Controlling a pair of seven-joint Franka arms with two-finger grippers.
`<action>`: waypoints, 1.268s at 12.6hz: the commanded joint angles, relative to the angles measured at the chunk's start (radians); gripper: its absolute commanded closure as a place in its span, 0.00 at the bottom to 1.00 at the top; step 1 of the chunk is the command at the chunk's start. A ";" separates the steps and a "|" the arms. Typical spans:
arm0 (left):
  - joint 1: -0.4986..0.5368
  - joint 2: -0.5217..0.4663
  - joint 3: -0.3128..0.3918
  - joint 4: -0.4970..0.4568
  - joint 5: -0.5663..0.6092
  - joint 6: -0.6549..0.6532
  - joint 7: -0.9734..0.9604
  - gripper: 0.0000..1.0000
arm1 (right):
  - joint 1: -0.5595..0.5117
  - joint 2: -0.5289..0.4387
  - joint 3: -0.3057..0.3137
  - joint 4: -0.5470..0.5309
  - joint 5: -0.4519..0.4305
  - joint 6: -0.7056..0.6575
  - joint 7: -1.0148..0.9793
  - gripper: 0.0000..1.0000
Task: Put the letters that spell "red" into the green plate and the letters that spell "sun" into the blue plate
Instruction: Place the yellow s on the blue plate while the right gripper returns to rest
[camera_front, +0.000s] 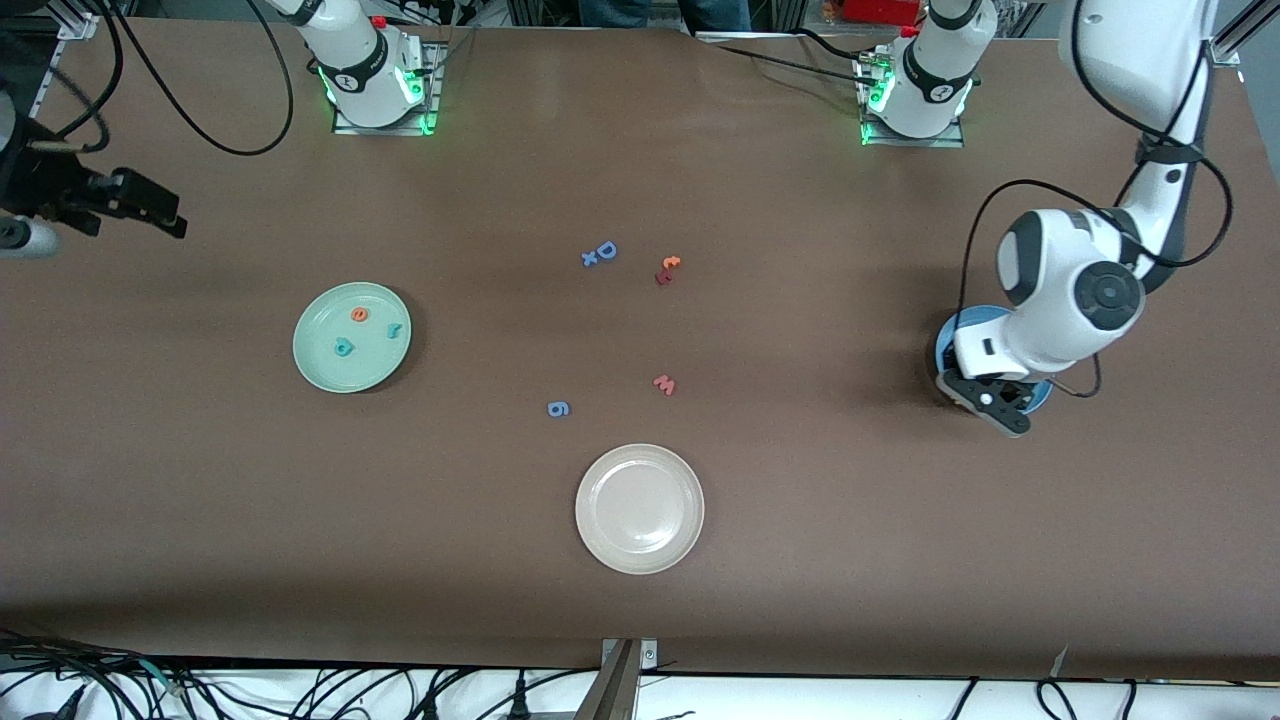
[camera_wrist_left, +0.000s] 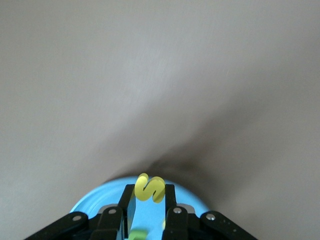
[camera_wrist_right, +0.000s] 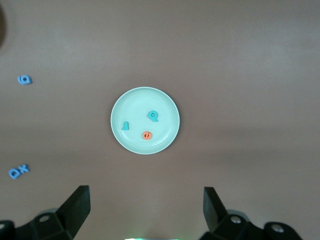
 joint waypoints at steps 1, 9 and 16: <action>0.063 -0.029 -0.021 -0.045 0.021 -0.061 0.106 0.83 | -0.035 -0.043 0.049 -0.044 -0.025 0.024 -0.002 0.00; 0.084 0.003 -0.020 -0.116 0.022 -0.052 0.117 0.01 | -0.103 -0.002 0.083 0.007 0.041 0.019 -0.007 0.00; 0.096 -0.161 -0.021 0.114 0.018 -0.257 0.029 0.00 | -0.101 0.031 0.080 0.005 0.044 0.094 0.016 0.00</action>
